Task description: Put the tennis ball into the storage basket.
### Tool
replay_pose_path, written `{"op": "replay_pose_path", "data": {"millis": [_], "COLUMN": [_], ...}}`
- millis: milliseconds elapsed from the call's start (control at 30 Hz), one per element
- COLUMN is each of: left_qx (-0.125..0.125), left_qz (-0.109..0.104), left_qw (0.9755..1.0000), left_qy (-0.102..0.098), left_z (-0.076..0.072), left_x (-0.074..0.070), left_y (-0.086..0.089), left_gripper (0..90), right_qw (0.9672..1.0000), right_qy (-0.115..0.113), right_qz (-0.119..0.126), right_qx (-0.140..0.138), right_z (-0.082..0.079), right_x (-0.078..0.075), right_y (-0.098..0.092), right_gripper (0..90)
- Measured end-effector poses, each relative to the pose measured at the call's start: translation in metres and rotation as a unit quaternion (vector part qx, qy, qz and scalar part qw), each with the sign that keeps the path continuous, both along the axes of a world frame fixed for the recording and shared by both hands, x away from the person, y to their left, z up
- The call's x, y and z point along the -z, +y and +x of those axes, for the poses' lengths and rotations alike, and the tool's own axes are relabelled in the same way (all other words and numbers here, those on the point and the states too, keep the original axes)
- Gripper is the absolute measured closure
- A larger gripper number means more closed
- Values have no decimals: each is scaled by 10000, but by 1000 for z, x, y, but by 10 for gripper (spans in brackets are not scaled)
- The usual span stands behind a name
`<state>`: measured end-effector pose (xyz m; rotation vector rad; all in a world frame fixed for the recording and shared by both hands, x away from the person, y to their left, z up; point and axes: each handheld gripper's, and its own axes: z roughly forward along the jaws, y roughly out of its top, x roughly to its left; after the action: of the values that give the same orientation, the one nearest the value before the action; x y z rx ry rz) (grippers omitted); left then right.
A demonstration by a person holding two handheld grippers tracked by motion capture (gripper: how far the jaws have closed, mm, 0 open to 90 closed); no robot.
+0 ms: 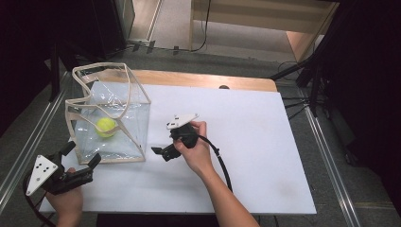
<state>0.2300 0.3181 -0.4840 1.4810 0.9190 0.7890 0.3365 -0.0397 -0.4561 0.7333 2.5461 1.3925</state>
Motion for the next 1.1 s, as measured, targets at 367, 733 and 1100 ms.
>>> {"op": "replay_pose_path", "data": {"millis": [367, 733, 1100], "left_qx": [5, 1, 17], "left_qz": [-2, 34, 56], "left_qw": [10000, 10000, 10000], "left_qy": [3, 5, 33], "left_z": [0, 0, 0], "left_x": [0, 0, 0], "left_y": [0, -1, -1], "left_gripper": [53, 53, 53], "right_qw": [9997, 9989, 9981], "right_qy": [-8, -53, -46], "right_qz": [84, 108, 163], "right_qx": [226, 448, 586], "right_z": [-11, -22, -33], "right_x": [15, 21, 27], "right_y": [-26, -54, -78], "right_gripper": [0, 0, 0]}}
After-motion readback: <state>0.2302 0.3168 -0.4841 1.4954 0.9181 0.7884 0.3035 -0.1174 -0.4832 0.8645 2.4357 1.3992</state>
